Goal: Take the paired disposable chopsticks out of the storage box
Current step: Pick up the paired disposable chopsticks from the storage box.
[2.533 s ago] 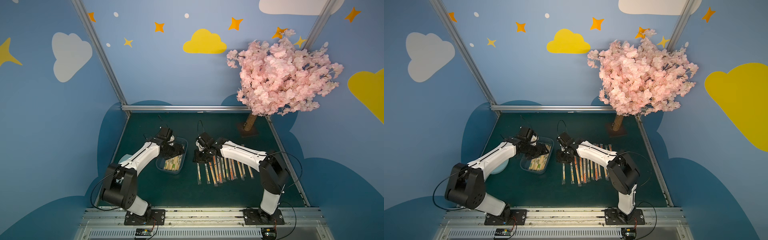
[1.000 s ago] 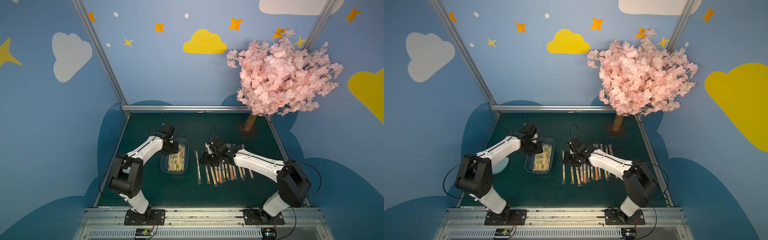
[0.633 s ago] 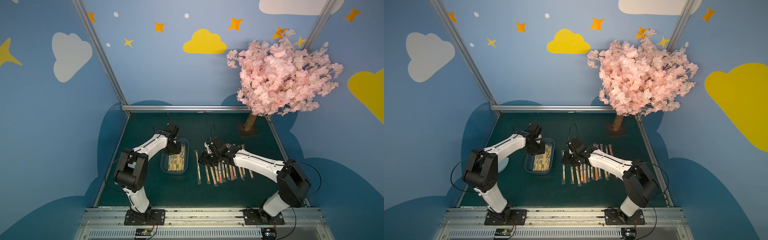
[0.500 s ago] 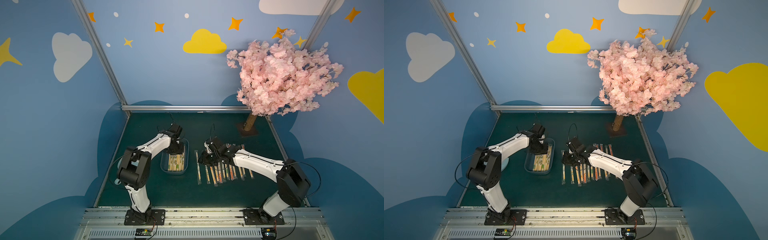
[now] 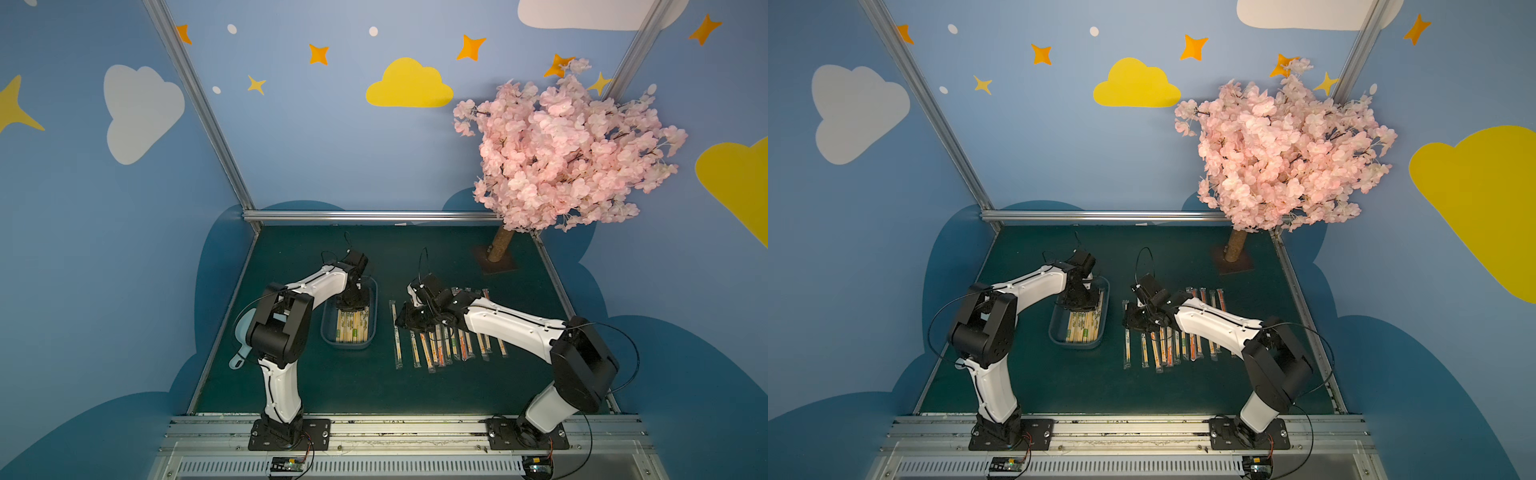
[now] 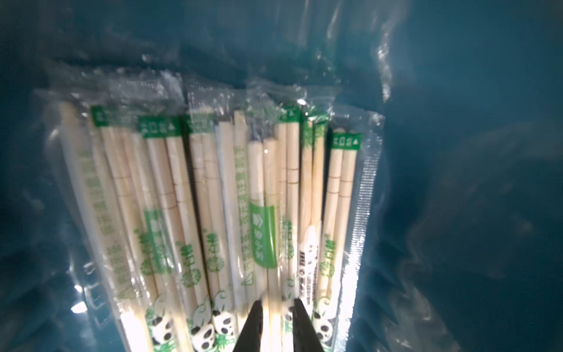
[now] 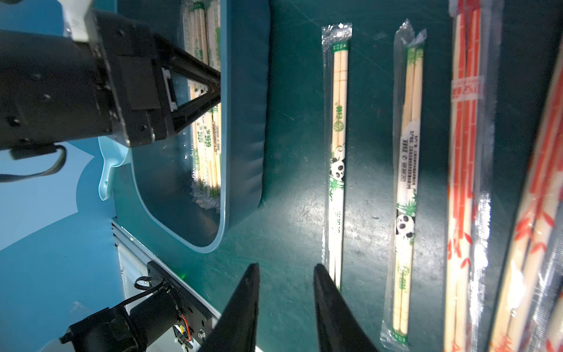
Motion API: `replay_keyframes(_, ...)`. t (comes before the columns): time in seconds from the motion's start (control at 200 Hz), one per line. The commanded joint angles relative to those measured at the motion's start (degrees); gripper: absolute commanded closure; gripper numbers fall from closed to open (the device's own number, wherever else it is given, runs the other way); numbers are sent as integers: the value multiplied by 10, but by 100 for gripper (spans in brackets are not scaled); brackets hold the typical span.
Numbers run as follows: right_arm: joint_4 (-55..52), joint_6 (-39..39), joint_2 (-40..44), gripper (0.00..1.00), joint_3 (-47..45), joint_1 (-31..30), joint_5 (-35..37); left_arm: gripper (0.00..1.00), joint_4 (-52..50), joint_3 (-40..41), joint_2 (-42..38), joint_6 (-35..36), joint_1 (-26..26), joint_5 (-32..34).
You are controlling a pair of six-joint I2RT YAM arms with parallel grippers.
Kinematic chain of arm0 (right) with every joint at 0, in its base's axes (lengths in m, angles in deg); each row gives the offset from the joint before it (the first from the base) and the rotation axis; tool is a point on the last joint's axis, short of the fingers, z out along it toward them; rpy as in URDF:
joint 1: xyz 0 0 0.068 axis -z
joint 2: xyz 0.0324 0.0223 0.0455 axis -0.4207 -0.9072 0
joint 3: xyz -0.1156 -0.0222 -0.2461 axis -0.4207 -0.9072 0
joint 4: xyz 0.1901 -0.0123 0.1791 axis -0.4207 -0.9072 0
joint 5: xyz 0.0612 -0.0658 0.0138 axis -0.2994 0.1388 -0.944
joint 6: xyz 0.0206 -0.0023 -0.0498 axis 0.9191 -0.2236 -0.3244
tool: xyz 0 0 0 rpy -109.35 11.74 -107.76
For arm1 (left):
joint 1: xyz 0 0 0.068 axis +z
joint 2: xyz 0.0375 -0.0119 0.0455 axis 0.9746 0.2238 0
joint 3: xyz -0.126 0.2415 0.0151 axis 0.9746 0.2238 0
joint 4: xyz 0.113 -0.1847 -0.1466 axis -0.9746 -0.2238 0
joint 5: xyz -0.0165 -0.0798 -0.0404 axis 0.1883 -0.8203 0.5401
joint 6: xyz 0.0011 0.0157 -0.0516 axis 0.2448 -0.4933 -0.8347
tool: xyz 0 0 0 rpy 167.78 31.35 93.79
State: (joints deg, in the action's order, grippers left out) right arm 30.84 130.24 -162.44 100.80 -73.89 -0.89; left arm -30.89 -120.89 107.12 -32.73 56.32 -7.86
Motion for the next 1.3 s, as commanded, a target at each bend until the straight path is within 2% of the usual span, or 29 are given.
replay_keyframes(0.0,-10,-6,-7,67,14,-3,1,80,-8,-8,14,0,1,13)
replay_keyframes(0.115,-11,-6,-7,67,14,-4,1,76,-20,-13,23,-2,1,34)
replay_keyframes(0.265,-12,-6,-6,67,14,-4,2,78,-27,-14,26,2,0,43)
replay_keyframes(0.451,-11,-6,-7,67,13,-4,1,93,-26,-15,21,8,1,27)
replay_keyframes(0.591,-12,-7,-8,67,15,-4,1,97,-29,-20,10,9,1,25)
replay_keyframes(0.841,-11,-8,-9,67,15,-4,-2,97,-44,-41,-22,12,9,25)
replay_keyframes(0.986,-11,-8,-10,67,15,-4,-3,94,-52,-54,-46,21,23,5)
replay_keyframes(1.101,-10,-7,-9,67,14,-5,-3,97,-56,-59,-62,32,28,-17)
replay_keyframes(1.296,-10,-3,5,67,1,-6,9,97,-32,-39,-105,17,18,-93)
